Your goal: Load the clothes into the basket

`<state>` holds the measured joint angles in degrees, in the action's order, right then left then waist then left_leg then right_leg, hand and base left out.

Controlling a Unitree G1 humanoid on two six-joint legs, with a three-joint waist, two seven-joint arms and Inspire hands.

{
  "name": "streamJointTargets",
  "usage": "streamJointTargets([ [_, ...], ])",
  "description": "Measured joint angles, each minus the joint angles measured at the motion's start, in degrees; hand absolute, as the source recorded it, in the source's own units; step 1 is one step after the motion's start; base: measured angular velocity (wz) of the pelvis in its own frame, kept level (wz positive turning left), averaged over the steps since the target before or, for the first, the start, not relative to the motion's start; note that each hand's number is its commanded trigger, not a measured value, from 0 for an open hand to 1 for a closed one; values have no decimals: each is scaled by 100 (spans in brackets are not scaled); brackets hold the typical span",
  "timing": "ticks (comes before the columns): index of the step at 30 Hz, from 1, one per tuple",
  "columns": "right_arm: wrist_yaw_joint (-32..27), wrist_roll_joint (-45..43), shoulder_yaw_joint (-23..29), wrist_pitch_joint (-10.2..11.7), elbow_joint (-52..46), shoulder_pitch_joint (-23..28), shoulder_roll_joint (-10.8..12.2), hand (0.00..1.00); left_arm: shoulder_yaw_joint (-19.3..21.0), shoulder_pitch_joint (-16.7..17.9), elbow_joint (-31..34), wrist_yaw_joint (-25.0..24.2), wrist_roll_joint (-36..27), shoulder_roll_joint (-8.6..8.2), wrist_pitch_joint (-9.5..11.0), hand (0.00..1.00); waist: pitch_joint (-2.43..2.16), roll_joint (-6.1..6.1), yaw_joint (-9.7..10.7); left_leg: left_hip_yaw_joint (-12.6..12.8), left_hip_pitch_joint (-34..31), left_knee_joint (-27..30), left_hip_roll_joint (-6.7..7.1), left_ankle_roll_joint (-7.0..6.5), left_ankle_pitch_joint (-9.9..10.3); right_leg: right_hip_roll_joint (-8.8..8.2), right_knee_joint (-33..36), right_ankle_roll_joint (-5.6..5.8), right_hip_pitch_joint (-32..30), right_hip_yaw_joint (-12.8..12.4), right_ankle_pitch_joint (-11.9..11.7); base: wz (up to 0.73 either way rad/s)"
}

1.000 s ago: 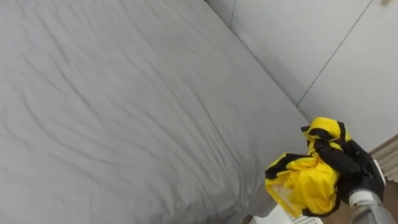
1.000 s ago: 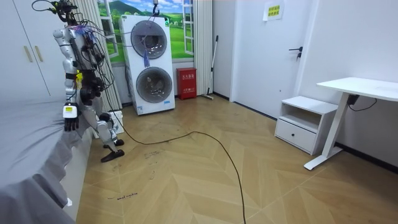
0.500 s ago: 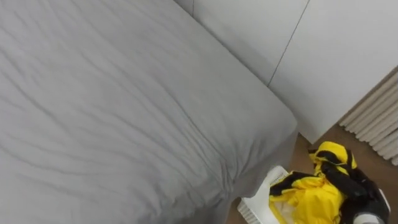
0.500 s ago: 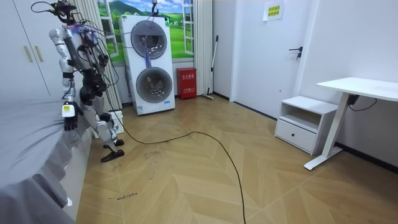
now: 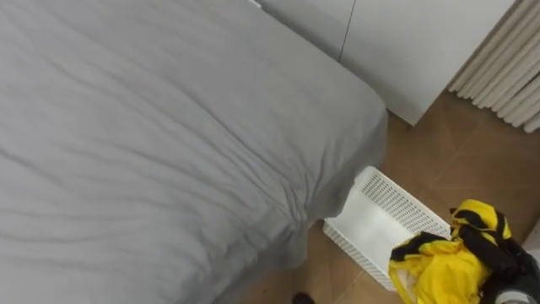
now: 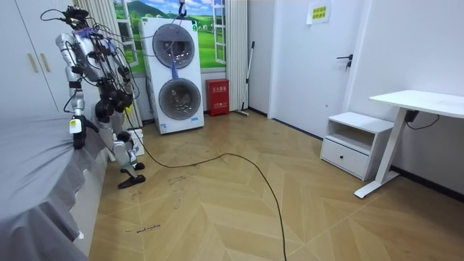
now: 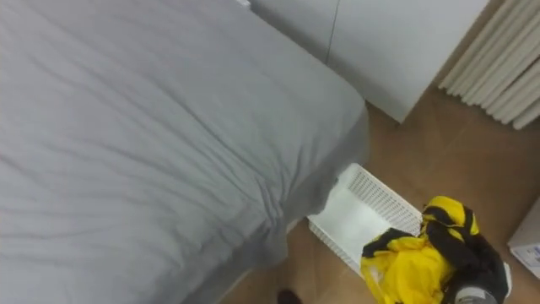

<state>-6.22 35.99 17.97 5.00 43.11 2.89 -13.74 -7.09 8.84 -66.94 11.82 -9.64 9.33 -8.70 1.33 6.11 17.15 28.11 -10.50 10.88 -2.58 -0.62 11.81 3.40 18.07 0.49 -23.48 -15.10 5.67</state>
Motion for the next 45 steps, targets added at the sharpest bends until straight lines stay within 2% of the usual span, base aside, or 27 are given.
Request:
streamJointTargets([
  [2, 2, -5, -128, 18, 388, -128, 4, 100, -26, -96, 0, 50, -180, -2, 4, 0, 6, -4, -27, 18, -136, 10, 33, -49, -34, 8, 160, 5, -213, -51, -2, -5],
  [7, 1, -29, -396, 138, 833, -404, 3, 100, -294, -264, -76, 255, -650, -9, 59, 0, 29, 2, -29, 86, -351, 97, 40, -60, -41, 1, 290, 7, -484, -68, -5, -5],
  [9, -4, -11, -440, 165, 851, -478, 6, 100, -367, -398, -181, 306, -658, -12, 94, 0, 37, 8, -34, 70, -498, 130, 61, -83, -63, -17, 360, 7, -645, -65, -10, 3],
  [11, -57, 7, -433, 252, 1037, -738, 5, 100, -396, -515, -252, 371, -669, -62, 181, 0, 59, 9, -49, 63, -658, 158, 97, -115, -98, -46, 460, 14, -832, -72, -12, 7],
  [15, -129, 61, -436, 272, 1223, -974, -1, 100, -583, -596, -249, 434, -884, -73, 324, 0, 66, 27, -76, -40, -806, 188, 119, -136, -131, -74, 487, 26, -927, -35, -5, 15],
  [22, -345, 62, -584, 375, 1667, -1168, -11, 100, -834, -723, -249, 538, -886, -102, 477, 0, 64, 29, -338, -158, -845, 183, 145, -164, -150, -157, 476, 31, -931, 125, -1, 9],
  [26, -560, 36, -722, 375, 1707, -1245, -19, 100, -887, -826, -249, 580, -886, -148, 574, 0, 67, 22, -493, -245, -915, 175, 167, -181, -175, -198, 478, 35, -976, 198, 1, 10],
  [31, -570, 139, -783, 375, 1782, -1467, -34, 100, -1010, -886, -247, 705, -883, -180, 713, 0, 72, 9, -518, -404, -987, 152, 233, -223, -229, -285, 482, 69, -988, 316, 27, 20],
  [34, -578, 184, -780, 369, 1952, -1599, -98, 100, -1009, -936, -248, 704, -887, -218, 725, 0, 75, 4, -518, -467, -1003, 149, 254, -244, -241, -344, 476, 88, -968, 388, 40, 13],
  [45, -701, 193, -762, 251, 2390, -1640, -255, 100, -998, -969, -246, 592, -889, -211, 742, 0, 69, 0, -609, -487, -1050, 87, 286, -250, -245, -354, 484, 95, -1037, 404, 46, 2],
])
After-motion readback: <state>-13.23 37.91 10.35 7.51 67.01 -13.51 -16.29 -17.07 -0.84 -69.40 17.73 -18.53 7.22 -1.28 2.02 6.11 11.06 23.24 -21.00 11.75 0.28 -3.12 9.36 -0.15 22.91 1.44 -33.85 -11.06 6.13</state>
